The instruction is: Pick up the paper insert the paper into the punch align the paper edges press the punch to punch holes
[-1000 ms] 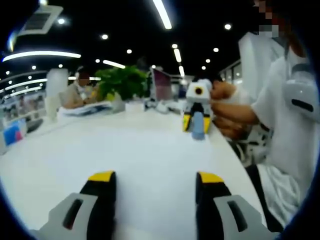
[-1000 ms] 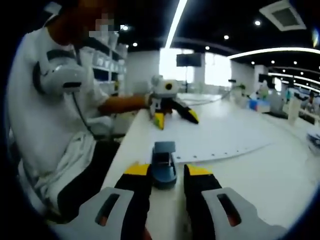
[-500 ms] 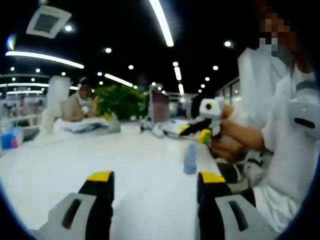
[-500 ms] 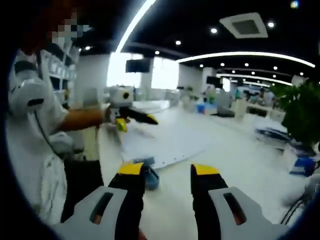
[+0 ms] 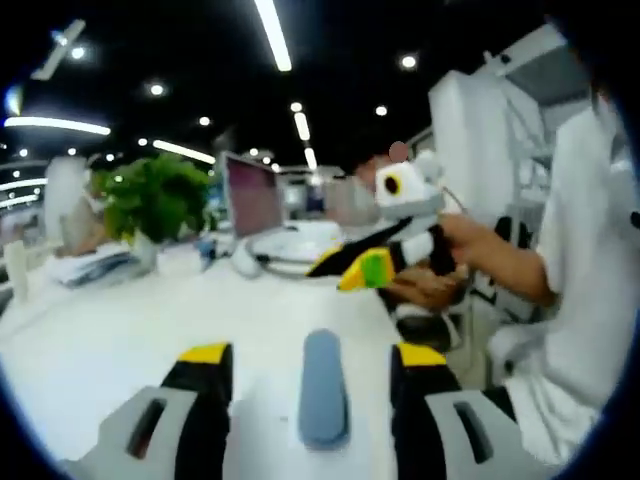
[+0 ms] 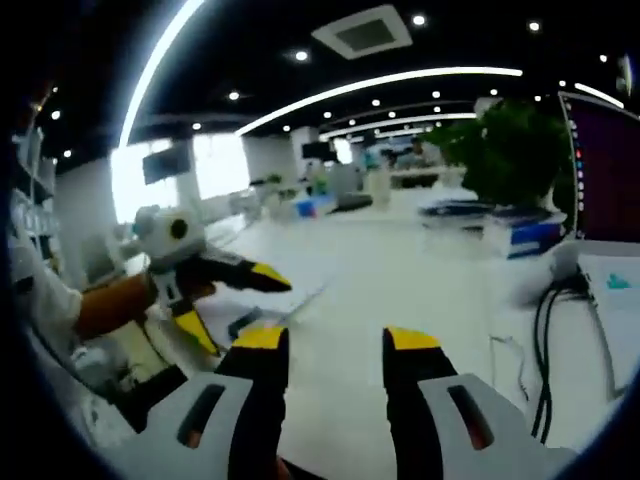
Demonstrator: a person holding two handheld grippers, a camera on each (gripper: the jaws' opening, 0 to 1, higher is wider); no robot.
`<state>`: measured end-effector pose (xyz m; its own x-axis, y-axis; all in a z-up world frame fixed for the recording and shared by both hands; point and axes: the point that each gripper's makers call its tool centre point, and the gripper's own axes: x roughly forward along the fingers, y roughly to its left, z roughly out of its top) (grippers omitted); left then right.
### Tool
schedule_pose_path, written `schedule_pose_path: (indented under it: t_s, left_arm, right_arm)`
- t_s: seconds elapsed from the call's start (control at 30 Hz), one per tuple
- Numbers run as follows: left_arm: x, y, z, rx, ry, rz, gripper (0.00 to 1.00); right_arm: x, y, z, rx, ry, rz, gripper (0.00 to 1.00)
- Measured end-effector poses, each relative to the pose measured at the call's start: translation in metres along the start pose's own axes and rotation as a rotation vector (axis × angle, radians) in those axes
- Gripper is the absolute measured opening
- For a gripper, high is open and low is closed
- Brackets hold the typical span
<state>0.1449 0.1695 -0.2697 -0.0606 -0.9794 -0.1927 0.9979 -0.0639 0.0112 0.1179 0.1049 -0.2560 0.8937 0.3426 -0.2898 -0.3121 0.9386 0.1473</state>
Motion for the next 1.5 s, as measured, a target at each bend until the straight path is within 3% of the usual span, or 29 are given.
schedule_pose_path:
  t_s: [0.23, 0.47, 0.73, 0.87, 1.07, 1.27, 1.5]
  left_arm:
    - [0.013, -0.005, -0.014, -0.028, 0.013, -0.014, 0.62]
    - [0.014, -0.004, -0.013, -0.019, 0.0, -0.003, 0.6]
    - [0.015, -0.007, -0.017, 0.008, 0.016, 0.009, 0.43]
    - [0.016, -0.008, -0.018, -0.001, 0.022, 0.017, 0.32]
    - [0.016, -0.009, -0.02, -0.005, 0.031, 0.018, 0.27]
    - [0.017, -0.011, -0.023, 0.004, 0.047, 0.022, 0.26]
    - [0.017, -0.013, -0.024, 0.0, 0.047, 0.02, 0.26]
  right_arm:
    - [0.001, 0.003, -0.003, -0.038, 0.017, -0.033, 0.45]
    - [0.011, 0.017, -0.008, -0.055, 0.014, -0.002, 0.42]
    - [0.018, 0.022, -0.001, -0.132, -0.003, -0.047, 0.37]
    - [0.02, 0.025, 0.004, -0.16, -0.014, -0.063, 0.3]
    - [0.031, 0.05, 0.016, -0.29, -0.069, -0.037, 0.16]
    - [0.041, 0.073, 0.035, -0.341, -0.134, -0.036, 0.05]
    - [0.063, 0.084, 0.019, -0.355, -0.083, -0.058, 0.04]
